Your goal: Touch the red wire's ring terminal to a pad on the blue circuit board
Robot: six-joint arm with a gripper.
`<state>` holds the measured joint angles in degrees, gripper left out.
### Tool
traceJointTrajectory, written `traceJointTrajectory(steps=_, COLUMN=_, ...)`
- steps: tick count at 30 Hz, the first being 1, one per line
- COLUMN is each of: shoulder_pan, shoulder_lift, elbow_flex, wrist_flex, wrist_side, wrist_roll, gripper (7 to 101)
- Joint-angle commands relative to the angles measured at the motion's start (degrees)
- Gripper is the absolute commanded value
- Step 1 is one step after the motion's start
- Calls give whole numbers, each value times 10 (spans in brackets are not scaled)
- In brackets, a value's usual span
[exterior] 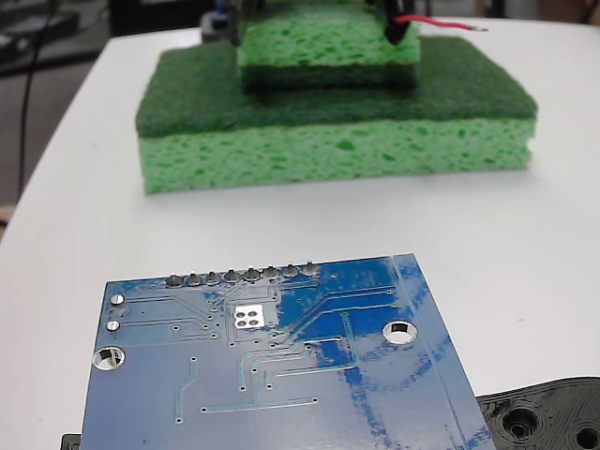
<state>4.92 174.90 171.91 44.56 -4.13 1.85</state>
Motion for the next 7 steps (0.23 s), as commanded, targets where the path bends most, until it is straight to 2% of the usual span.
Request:
traceJointTrajectory(steps=1, shoulder_pan=0, shoulder_lift=1, elbow_flex=-4, wrist_flex=-2, wrist_side=2, wrist_roll=0, gripper=1003)
traceJointTrajectory(steps=7, shoulder_pan=0, shoulder_lift=1, elbow_flex=-4, wrist_flex=-2, wrist_side=-3, wrist_roll=-3, gripper=1003)
